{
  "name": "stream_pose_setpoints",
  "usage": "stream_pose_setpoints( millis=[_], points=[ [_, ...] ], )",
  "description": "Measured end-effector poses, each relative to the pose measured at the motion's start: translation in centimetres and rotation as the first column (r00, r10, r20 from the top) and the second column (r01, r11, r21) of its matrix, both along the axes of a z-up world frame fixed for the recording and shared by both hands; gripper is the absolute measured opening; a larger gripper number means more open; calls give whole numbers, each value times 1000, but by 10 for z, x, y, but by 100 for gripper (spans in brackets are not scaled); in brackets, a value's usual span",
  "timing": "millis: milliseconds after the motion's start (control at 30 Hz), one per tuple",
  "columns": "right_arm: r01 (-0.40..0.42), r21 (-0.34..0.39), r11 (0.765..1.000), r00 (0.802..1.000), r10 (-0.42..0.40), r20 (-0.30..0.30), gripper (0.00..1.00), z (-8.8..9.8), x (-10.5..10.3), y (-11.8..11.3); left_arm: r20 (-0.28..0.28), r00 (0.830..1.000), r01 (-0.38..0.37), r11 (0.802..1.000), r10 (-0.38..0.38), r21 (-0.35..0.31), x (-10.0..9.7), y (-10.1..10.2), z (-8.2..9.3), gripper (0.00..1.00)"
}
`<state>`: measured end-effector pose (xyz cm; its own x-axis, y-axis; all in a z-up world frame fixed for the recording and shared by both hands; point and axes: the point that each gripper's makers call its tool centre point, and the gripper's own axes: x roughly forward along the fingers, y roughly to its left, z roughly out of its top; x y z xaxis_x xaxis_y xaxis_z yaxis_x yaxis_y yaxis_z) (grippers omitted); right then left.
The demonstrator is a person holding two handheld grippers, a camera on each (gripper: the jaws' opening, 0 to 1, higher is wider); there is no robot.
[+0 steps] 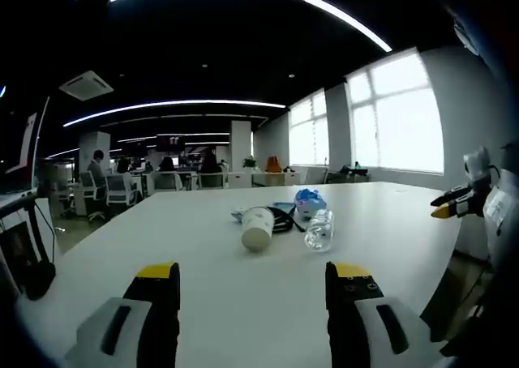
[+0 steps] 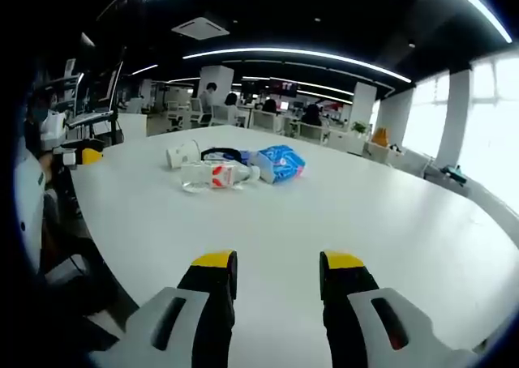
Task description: Arrange the tabletop items into an orderly group along one side of the table until the central work area is clear of visible clutter.
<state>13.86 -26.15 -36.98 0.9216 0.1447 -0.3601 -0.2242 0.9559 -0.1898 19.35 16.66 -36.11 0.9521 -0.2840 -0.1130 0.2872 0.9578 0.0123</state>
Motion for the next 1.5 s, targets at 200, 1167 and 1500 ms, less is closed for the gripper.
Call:
stream_pose_setpoints(
  millis=[200,1167,1500],
  points=[
    [0,-5,1000,1000,0,-7,39,-2,-1,-1,8,1000,1,1000,-1,5,0,-1,1,73],
    [-3,-11,1000,1000,2,-8,39,-1,-1,-2,-3,1000,11,1000,-10,20,-1,-6,-1,73],
    [0,-17,1000,1000,-1,-14,39,-2,-2,-3,-7,1000,12,1000,-12,20,-1,-6,-3,73]
  ],
)
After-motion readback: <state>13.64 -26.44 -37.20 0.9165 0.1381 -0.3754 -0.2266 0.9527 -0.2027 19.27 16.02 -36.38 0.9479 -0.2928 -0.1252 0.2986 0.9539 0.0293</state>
